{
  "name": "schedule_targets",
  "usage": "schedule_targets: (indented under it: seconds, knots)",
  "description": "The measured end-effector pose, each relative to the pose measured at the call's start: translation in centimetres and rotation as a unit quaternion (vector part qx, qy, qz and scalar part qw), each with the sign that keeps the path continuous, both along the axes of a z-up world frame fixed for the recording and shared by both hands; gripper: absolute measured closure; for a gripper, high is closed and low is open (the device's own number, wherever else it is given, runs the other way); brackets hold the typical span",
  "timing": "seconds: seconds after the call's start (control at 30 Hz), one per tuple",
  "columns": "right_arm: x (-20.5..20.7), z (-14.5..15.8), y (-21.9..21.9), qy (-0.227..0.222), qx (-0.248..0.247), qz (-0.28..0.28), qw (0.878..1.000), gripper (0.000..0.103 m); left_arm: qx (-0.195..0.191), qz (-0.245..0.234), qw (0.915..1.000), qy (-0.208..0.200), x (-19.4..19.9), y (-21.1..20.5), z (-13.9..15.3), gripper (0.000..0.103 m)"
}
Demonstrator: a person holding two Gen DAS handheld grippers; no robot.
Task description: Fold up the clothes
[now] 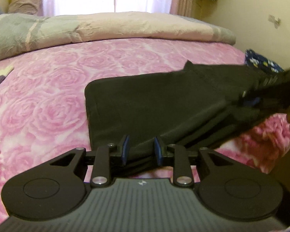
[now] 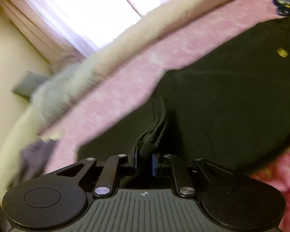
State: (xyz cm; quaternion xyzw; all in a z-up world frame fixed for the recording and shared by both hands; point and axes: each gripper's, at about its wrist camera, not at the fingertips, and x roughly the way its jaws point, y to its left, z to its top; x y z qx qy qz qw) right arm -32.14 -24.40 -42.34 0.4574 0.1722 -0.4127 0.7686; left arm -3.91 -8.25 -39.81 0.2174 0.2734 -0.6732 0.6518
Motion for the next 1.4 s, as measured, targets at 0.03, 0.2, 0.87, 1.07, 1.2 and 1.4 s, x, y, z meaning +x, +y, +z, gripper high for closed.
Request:
schedule_targets:
  seconds: [0.03, 0.2, 0.87, 1.07, 1.2, 1.4]
  knots:
    - [-0.4, -1.0, 0.0, -0.005, 0.006, -0.005, 1.000, 0.091, 0.001, -0.004, 1.0000, -0.005, -0.1, 0.0, -0.1, 0.079]
    - [0.8, 0.1, 1.2, 0.043, -0.046, -0.010, 0.998, 0.083, -0.002, 0.002, 0.9999, -0.013, 0.4, 0.4, 1.8, 0.079]
    - [3.9, 1.4, 3.0, 0.179, -0.174, 0.123, 0.960, 0.078, 0.003, 0.000, 0.9988, -0.048, 1.3, -1.7, 1.9, 0.092]
    - [7.2, 2.3, -1.6, 0.180, -0.216, 0.114, 0.953, 0.078, -0.002, 0.045, 0.9982, -0.038, 3.4, -8.2, 1.6, 0.092]
    - [8.6, -0.5, -4.7, 0.212, -0.180, 0.121, 0.953, 0.078, 0.015, 0.068, 0.9973, -0.025, 4.3, -11.2, -0.5, 0.090]
    - [7.0, -0.2, -4.1, 0.200, -0.185, 0.124, 0.954, 0.078, 0.016, 0.064, 0.9966, -0.050, 3.1, -9.9, -0.4, 0.091]
